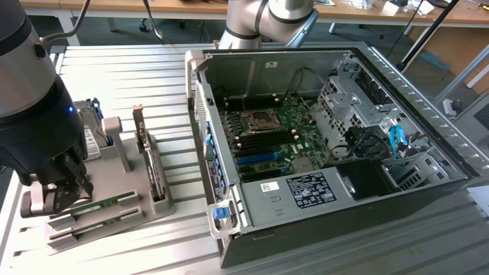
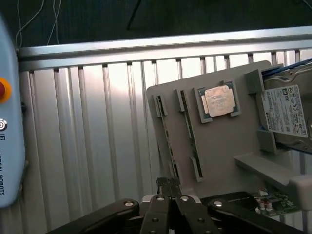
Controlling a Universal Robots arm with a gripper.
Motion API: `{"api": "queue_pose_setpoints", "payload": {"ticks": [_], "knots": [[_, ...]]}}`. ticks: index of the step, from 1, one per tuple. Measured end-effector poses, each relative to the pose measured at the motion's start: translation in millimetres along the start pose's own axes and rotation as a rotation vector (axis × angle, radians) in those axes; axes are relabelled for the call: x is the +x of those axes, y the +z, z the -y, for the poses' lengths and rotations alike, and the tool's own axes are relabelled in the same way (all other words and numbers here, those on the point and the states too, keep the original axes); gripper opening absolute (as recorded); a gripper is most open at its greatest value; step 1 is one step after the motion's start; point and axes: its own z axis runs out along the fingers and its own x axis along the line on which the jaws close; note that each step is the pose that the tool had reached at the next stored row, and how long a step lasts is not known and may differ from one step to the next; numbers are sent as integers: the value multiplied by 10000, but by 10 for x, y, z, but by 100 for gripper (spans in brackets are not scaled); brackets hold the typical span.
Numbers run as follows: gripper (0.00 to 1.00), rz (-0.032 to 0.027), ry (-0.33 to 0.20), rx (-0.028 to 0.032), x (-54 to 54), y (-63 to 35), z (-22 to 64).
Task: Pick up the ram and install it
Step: 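Pick up the ram and move it above insertion slot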
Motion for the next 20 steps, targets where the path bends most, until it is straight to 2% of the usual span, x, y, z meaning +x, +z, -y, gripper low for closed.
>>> {"api": "queue_pose_setpoints", "payload": {"ticks": [4,8,10,11,14,20], "knots": [[11,-2,-519,-7,0,2,-1],[11,-2,-521,-7,0,2,-2],[24,-2,-522,-7,0,2,-2],[24,-2,-522,-7,0,2,-1],[42,-1,-521,-6,0,4,-1],[42,-2,-522,-7,2,108,-5]]}}
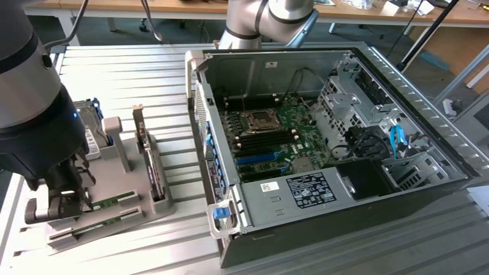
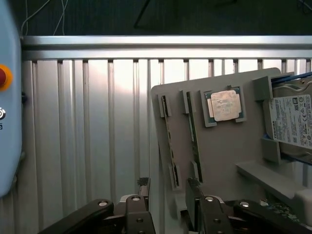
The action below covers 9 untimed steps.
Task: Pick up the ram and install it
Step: 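Pick up the ram and move it above insertion slot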
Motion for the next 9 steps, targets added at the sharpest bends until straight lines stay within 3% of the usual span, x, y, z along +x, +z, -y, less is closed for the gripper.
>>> {"api": "queue_pose_setpoints", "payload": {"ticks": [9], "knots": [[42,-1,-24,-6,7,200,-4]]}}
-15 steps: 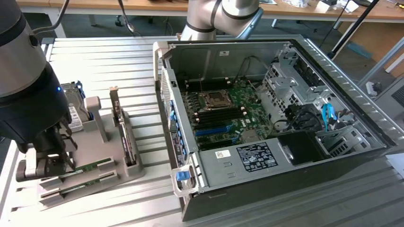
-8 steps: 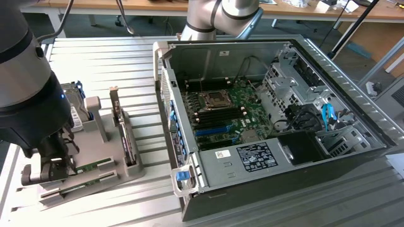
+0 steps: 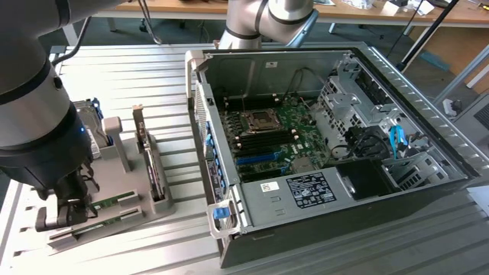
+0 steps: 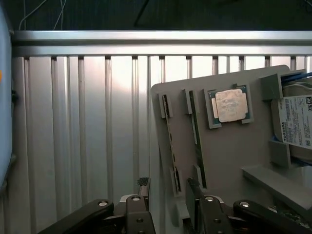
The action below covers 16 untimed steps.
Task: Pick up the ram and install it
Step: 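Pick up the ram and move it above insertion slot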
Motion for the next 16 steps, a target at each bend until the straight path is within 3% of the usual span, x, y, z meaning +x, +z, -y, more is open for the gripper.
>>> {"api": "queue_pose_setpoints", "payload": {"ticks": [11,16], "knots": [[42,1,-24,-8,18,215,8],[42,-8,-75,-41,21,302,55]]}}
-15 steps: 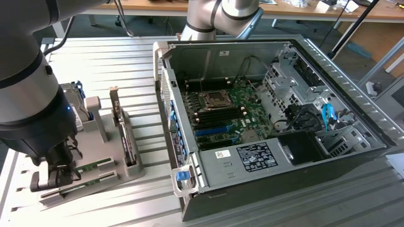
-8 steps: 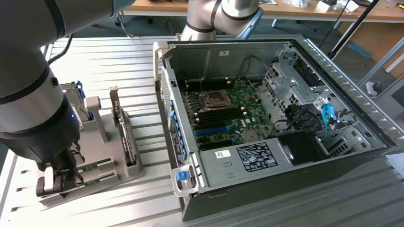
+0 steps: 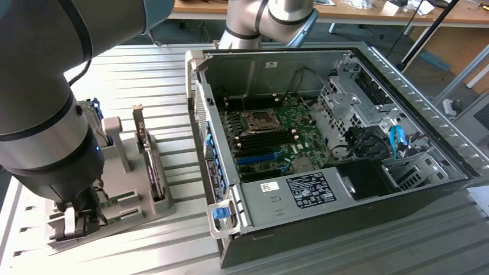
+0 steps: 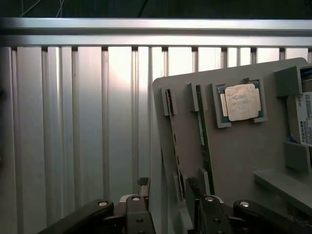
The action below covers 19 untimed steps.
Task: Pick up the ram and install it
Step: 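Pick up the ram and move it above insertion slot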
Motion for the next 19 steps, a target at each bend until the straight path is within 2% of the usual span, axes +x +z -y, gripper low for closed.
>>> {"api": "queue_pose_setpoints", "payload": {"ticks": [4,9,15,19], "knots": [[42,-2,-111,-20,15,96,-3],[42,1,-381,-25,15,256,-123],[42,1,-600,47,-44,399,-184],[42,0,-695,45,-43,457,-199]]}}
